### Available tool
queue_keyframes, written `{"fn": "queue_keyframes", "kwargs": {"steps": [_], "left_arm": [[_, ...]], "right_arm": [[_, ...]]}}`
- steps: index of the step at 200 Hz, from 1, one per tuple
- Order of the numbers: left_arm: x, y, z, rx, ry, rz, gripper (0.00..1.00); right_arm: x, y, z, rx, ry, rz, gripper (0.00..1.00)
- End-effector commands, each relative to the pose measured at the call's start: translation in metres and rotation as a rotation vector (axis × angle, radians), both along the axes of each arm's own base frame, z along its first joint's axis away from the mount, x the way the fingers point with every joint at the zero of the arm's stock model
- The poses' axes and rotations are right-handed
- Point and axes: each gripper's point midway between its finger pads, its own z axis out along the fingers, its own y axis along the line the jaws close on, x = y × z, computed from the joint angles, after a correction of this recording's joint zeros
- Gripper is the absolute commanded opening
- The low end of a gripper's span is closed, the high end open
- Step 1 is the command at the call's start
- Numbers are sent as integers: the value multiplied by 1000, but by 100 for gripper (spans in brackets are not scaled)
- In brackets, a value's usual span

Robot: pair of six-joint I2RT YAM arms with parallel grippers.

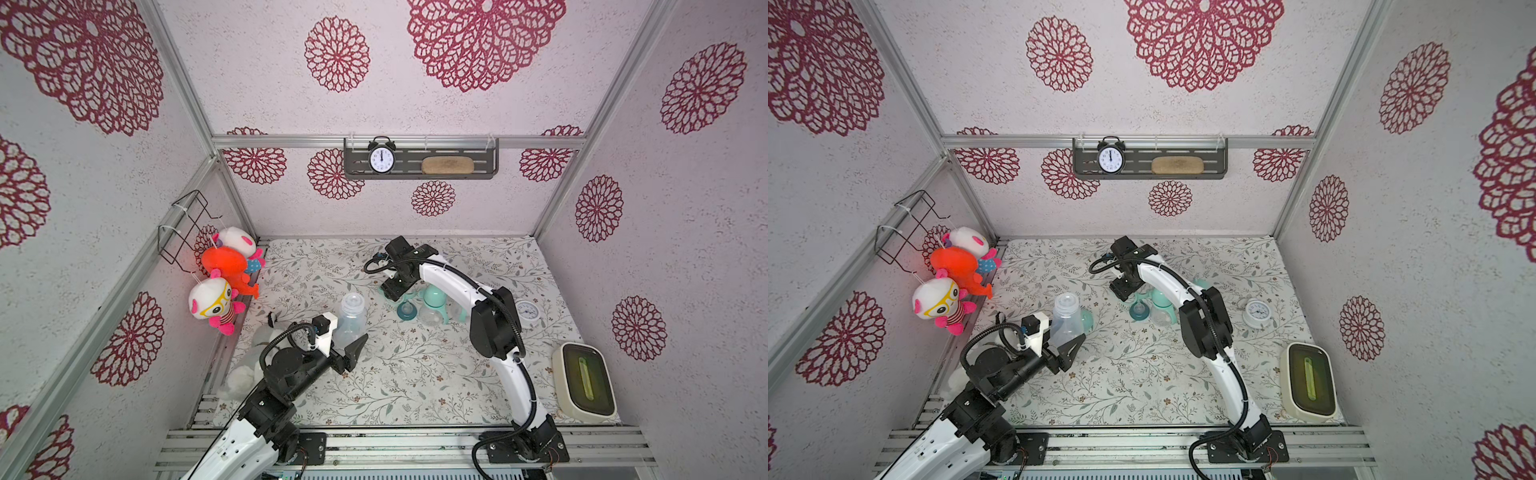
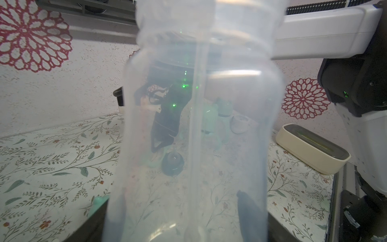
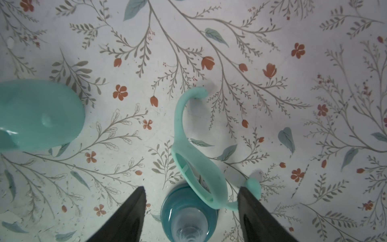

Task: Assemble the baby bottles
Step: Pick up the handle at the center of the board.

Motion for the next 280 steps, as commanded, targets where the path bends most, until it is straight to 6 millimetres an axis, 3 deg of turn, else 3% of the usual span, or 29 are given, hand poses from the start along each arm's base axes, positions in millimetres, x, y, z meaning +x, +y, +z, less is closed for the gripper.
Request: {"fn": "queue_keyframes", "kwargs": {"steps": [1, 78, 172, 217, 252, 280], "left_arm": [[0, 2, 9, -21, -22, 4, 0], [-1, 2, 9, -15, -21, 3, 0], [-1, 0, 8, -15, -18, -5, 0], [-1, 2, 7, -19, -18, 1, 0], [-2, 3, 9, -20, -20, 4, 0], [-3, 5, 10, -18, -24, 12, 0]], "right_arm": [[4, -1, 5, -32, -29, 12, 69], [12, 2, -15, -53, -30, 4, 60], [14, 18, -16, -59, -88, 20, 33], [16, 26, -8, -26, -113, 25, 19], [15, 34, 2, 24, -117, 22, 16], [14, 46, 24, 120, -121, 13, 14]]}}
